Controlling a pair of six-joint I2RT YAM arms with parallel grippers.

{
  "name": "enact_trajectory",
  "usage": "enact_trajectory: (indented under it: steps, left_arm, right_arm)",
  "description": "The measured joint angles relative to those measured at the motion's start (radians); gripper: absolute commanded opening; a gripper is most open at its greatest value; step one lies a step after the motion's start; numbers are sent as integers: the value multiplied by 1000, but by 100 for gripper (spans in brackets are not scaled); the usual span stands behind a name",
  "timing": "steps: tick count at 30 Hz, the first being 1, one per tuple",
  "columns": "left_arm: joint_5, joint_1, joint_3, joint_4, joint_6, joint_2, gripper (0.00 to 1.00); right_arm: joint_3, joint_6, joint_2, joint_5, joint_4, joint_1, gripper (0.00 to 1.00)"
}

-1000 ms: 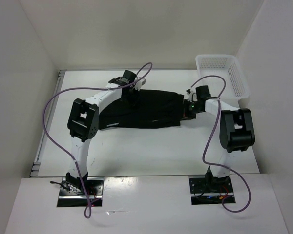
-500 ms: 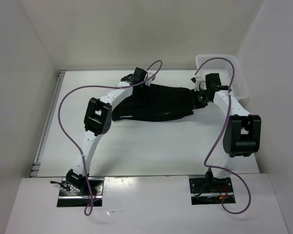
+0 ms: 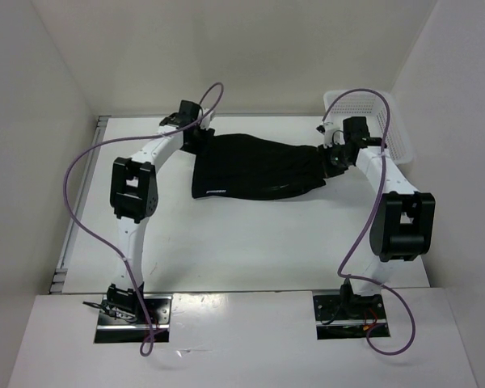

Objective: Fold and stack the shorts
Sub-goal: Fold the shorts

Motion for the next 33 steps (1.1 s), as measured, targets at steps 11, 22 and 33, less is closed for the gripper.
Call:
enact_trajectory:
  steps: [11, 22, 33]
  left_arm:
    - [111, -13, -207, 44, 4, -47, 66]
    - [242, -81, -269, 110, -2, -61, 7]
    - [305, -63, -333, 148, -6, -91, 9]
  right_arm:
    - [47, -27, -5, 20, -3, 0, 0]
    - [281, -143, 60, 102, -23, 180, 0]
    - [654, -335, 383, 221, -44, 562, 0]
